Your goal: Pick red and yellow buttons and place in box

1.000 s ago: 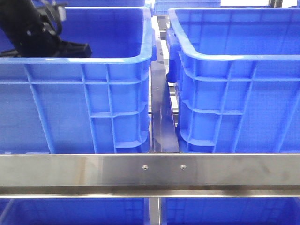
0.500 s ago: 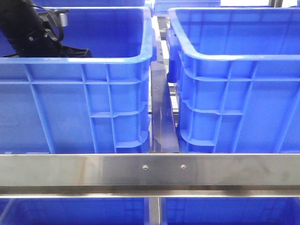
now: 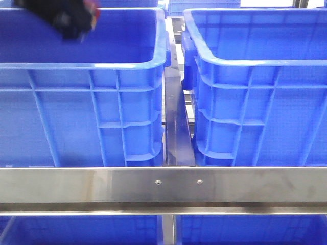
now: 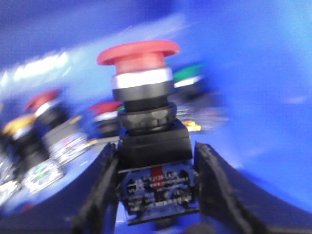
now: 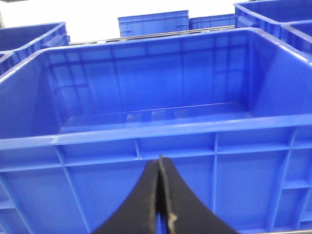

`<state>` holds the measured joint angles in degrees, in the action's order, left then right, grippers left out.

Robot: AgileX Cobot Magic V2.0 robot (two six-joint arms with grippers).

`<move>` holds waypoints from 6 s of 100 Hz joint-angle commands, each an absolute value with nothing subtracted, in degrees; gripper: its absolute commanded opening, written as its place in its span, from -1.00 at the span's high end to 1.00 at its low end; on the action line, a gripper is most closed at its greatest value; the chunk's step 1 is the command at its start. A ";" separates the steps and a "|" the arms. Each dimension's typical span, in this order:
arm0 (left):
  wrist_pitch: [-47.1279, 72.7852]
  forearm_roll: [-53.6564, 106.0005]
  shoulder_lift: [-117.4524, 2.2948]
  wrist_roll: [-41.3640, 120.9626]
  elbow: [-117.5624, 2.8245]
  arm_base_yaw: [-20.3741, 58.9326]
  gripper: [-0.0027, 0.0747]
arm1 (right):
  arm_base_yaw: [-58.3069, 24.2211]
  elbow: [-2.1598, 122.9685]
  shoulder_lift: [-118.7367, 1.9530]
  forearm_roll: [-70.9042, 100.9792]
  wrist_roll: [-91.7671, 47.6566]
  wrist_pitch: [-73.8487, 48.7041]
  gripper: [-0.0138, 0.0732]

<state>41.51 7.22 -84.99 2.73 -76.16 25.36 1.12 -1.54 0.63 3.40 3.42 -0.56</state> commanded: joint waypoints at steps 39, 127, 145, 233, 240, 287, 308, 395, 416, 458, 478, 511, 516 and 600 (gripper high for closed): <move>39.60 7.82 -70.31 7.57 -78.01 49.32 0.98 | 1.19 -0.47 2.03 2.89 3.13 5.78 0.95; 39.28 7.82 -70.80 8.03 -77.63 54.33 0.98 | 1.19 45.37 -20.19 13.96 3.08 -39.11 0.95; 39.28 7.82 -70.80 8.03 -77.63 54.33 0.98 | 1.19 47.80 -25.87 18.29 3.08 -41.84 0.95; 39.28 7.82 -70.80 8.03 -77.63 54.33 0.98 | 1.19 47.66 -40.76 75.31 -27.87 -50.17 -0.52; 39.28 7.82 -70.80 8.03 -77.63 54.33 0.98 | 1.19 47.66 -43.33 80.67 -31.63 -52.70 -0.52; 39.28 7.82 -70.80 8.03 -77.63 54.33 0.98 | -0.28 49.10 -53.57 86.90 -36.63 -56.04 -0.52; 39.15 7.82 -70.80 8.03 -77.63 54.33 0.98 | -4.17 51.32 -55.53 86.99 -37.46 -54.78 -0.52; 39.12 7.82 -70.80 8.03 -77.63 54.33 0.98 | -12.42 53.63 -62.44 89.43 -39.50 -52.64 0.38; 39.22 7.82 -70.80 8.03 -77.63 54.23 0.80 | -12.42 53.63 -62.44 89.51 -39.50 -52.64 0.40; 39.46 7.82 -70.69 7.78 -77.63 54.23 -0.45 | -12.26 53.84 -62.39 89.51 -41.07 -49.84 0.40; 39.81 7.32 -70.59 3.71 -77.63 50.17 -0.45 | -12.06 53.90 -62.28 89.39 -43.58 -46.43 0.40; 38.42 7.32 -64.86 1.76 -73.00 39.51 -0.45 | -12.06 53.90 -62.27 86.33 -44.90 -38.08 0.40; 38.17 7.32 -62.71 1.50 -71.14 37.79 -0.45 | -12.06 53.90 -62.27 85.89 -44.95 -36.81 0.40; 36.77 -0.75 -23.12 -5.88 -40.66 0.00 -0.12 | -12.06 53.90 -62.27 84.71 -45.61 -33.99 0.40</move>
<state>40.80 -0.81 -24.51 -5.15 -40.70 1.89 -12.39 51.80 -63.25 82.42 -44.33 -34.79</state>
